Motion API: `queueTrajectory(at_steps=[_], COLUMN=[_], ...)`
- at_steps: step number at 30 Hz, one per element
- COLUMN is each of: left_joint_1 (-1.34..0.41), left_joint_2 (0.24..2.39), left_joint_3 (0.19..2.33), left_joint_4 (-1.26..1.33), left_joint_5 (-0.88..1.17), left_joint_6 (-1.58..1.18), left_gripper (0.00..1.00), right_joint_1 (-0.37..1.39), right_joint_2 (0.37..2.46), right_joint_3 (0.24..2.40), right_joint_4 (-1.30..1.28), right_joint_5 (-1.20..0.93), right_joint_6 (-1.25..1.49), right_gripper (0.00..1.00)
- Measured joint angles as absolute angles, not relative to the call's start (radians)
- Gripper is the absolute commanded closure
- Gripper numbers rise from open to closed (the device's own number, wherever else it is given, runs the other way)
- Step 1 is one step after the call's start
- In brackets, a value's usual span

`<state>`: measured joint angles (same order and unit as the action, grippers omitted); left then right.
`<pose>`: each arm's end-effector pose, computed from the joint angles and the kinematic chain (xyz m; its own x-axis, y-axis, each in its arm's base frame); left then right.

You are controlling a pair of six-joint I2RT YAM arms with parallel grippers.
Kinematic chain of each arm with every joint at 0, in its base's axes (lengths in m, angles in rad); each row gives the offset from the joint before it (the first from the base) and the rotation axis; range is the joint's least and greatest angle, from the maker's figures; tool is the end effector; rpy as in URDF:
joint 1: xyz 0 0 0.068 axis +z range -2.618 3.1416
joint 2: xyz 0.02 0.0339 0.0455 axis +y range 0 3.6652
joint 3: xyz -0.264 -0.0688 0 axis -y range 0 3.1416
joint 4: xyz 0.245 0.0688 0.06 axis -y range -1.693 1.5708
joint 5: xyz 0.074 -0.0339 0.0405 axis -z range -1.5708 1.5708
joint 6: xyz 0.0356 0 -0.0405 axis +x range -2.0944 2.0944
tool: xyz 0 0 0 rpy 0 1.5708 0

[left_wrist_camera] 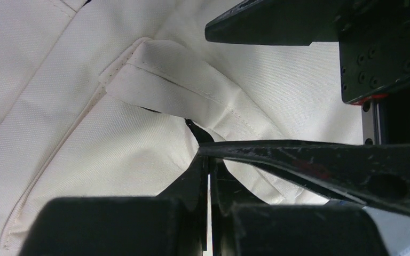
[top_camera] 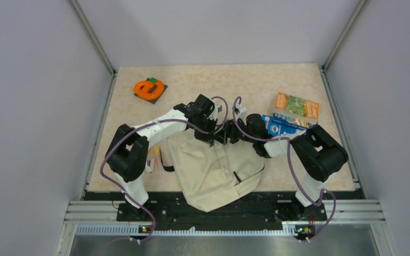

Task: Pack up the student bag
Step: Unzip the student bag at the center of the board.

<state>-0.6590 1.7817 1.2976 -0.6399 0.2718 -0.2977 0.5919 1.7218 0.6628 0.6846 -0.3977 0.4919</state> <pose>0.2842 -0.2322 0.2131 -0.8816 0.3254 -0.3421 0.4424 0.8222 -0.3582 0.2674 0.1964 0.1512 -0.6518 0.0865 -0.7535 -0.5737 0.5935 0.5644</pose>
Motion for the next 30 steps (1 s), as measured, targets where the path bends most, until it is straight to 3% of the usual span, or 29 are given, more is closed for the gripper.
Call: queueTrajectory(at_steps=[12, 17, 30], left_joint_1=[-0.65, -0.649, -0.649], left_joint_2=[1.77, 1.77, 1.77], left_joint_3=[1.287, 1.287, 1.287], left_joint_4=[-0.628, -0.628, -0.628], left_joint_5=[0.314, 0.324, 0.325], left_joint_6=[-0.299, -0.302, -0.302], left_gripper=[1.0, 1.0, 1.0], right_joint_1=[0.507, 0.509, 0.548], right_joint_2=[1.716, 1.738, 1.863], right_joint_3=[0.559, 0.62, 0.749], right_joint_4=[0.804, 0.8, 0.76], right_joint_5=[-0.452, -0.506, -0.568], right_joint_6=[0.554, 0.554, 0.524], right_gripper=[0.37, 0.47, 0.48])
